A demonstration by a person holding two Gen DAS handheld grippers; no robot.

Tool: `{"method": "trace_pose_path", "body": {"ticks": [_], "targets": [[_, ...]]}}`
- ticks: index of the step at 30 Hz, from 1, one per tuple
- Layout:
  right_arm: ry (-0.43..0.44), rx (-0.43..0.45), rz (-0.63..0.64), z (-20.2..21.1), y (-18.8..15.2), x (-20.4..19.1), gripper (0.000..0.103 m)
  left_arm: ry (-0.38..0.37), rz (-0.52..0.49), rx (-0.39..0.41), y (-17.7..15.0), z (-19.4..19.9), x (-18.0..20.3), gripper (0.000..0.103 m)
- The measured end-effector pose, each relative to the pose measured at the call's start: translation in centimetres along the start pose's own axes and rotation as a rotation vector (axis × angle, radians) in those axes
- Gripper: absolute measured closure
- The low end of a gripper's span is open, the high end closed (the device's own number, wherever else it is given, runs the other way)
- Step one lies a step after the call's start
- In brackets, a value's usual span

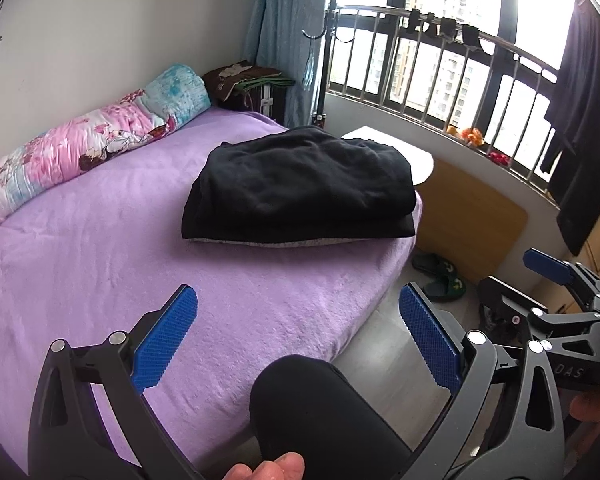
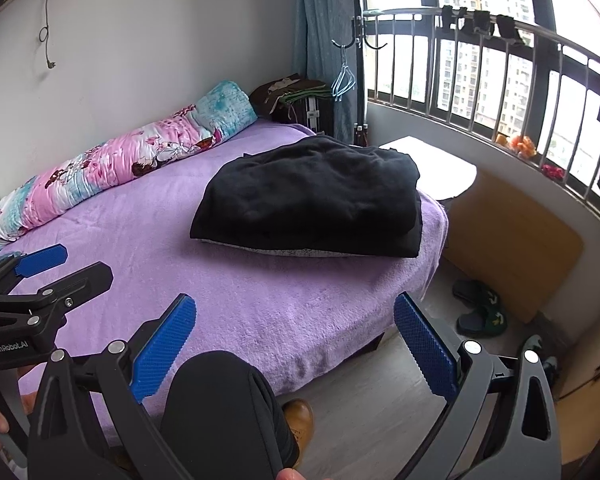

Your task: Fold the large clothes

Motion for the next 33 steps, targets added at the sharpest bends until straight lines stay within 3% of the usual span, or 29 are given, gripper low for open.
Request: {"method": "trace_pose_path", "body": {"ticks": [33], "targets": [[-0.002, -0.018, 0.025, -1.1, 0.0, -0.8, 0.006, -0.013, 0.018, -0.034, 0.0, -0.7, -0.2, 0.006]]}}
Point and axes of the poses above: each gripper's, at about its wrist camera, not at the fingertips, and z roughly against the way its jaws point, x to its right, y to its top, the point moved 1 cm from there along -z, roughly the way its jaws point, and after that the axes turned 6 degrees about y, right-handed, at the moved point
